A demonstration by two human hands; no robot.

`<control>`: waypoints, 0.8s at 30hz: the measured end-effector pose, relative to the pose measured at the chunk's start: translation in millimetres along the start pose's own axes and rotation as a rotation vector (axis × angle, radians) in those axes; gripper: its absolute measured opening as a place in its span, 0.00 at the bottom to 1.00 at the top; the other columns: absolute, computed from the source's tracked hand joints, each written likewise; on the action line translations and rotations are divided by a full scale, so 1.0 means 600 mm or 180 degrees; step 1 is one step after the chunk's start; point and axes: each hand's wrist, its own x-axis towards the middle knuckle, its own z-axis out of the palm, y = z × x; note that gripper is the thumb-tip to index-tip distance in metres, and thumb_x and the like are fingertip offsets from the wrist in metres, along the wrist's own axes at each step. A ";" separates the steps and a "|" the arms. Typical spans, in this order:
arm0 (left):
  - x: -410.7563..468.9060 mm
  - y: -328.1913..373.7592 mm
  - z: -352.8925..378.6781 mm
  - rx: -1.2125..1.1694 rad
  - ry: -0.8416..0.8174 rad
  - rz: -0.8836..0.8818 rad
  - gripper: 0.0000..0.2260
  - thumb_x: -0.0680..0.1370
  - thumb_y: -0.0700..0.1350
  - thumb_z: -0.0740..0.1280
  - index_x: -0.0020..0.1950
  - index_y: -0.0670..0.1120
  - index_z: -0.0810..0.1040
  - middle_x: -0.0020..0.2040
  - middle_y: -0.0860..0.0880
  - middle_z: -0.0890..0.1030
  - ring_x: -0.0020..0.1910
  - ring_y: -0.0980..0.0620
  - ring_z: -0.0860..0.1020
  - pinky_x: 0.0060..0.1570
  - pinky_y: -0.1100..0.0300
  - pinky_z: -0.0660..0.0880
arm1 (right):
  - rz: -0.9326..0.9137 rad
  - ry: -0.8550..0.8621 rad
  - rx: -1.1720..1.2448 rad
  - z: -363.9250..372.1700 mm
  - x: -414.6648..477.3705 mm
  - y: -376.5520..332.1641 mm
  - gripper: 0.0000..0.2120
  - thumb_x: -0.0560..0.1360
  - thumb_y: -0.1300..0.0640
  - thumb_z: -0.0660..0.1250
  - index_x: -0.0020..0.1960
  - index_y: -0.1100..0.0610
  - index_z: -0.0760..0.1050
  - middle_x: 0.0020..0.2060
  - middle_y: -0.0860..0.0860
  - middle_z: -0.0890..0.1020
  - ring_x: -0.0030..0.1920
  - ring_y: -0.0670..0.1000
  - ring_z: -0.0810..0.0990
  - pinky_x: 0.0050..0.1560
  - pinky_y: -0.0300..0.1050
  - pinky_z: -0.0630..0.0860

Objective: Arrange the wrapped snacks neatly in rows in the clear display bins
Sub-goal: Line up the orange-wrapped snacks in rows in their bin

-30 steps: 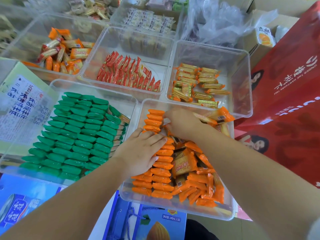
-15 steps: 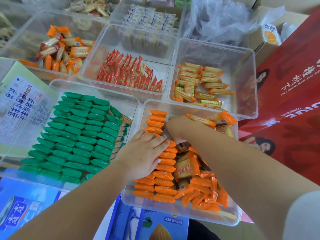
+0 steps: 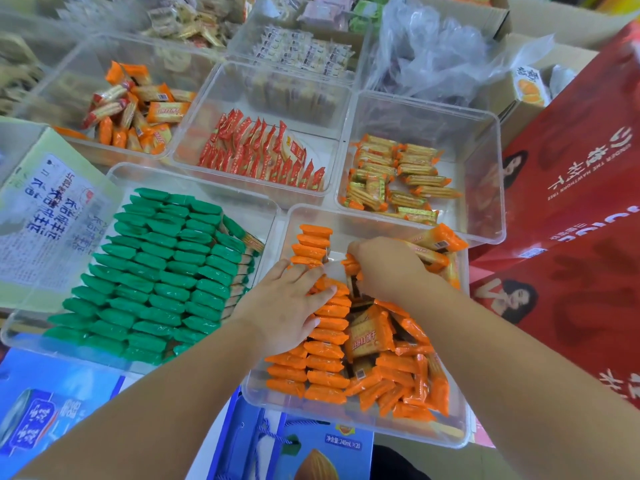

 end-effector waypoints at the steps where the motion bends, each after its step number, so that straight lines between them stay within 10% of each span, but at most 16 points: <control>1: 0.000 0.000 -0.001 0.0004 -0.0020 0.0005 0.27 0.83 0.60 0.55 0.81 0.56 0.57 0.80 0.48 0.59 0.77 0.43 0.58 0.77 0.42 0.47 | 0.0065 0.0147 0.0049 0.002 -0.004 -0.002 0.11 0.70 0.61 0.68 0.48 0.53 0.68 0.37 0.50 0.73 0.46 0.57 0.79 0.35 0.47 0.68; 6: 0.000 0.001 -0.001 0.0030 -0.0004 0.0022 0.28 0.83 0.60 0.56 0.81 0.54 0.56 0.79 0.51 0.64 0.77 0.45 0.59 0.77 0.42 0.46 | 0.0417 0.0942 0.0179 -0.010 -0.009 -0.008 0.17 0.70 0.60 0.69 0.59 0.53 0.74 0.49 0.53 0.80 0.51 0.58 0.78 0.35 0.48 0.71; 15: 0.000 0.000 -0.002 0.0106 -0.0009 0.0064 0.24 0.81 0.58 0.61 0.76 0.54 0.67 0.76 0.49 0.68 0.74 0.44 0.64 0.77 0.42 0.51 | 0.0252 0.0684 0.0768 0.020 -0.002 -0.033 0.16 0.70 0.50 0.72 0.57 0.51 0.75 0.50 0.53 0.80 0.52 0.58 0.79 0.47 0.51 0.78; 24: 0.001 0.002 0.003 0.0091 -0.0045 -0.0107 0.29 0.80 0.60 0.61 0.78 0.52 0.62 0.78 0.47 0.64 0.76 0.42 0.63 0.76 0.43 0.55 | 0.0091 -0.0847 0.1734 0.018 -0.011 0.008 0.35 0.67 0.44 0.72 0.72 0.48 0.69 0.60 0.47 0.77 0.57 0.49 0.76 0.50 0.42 0.72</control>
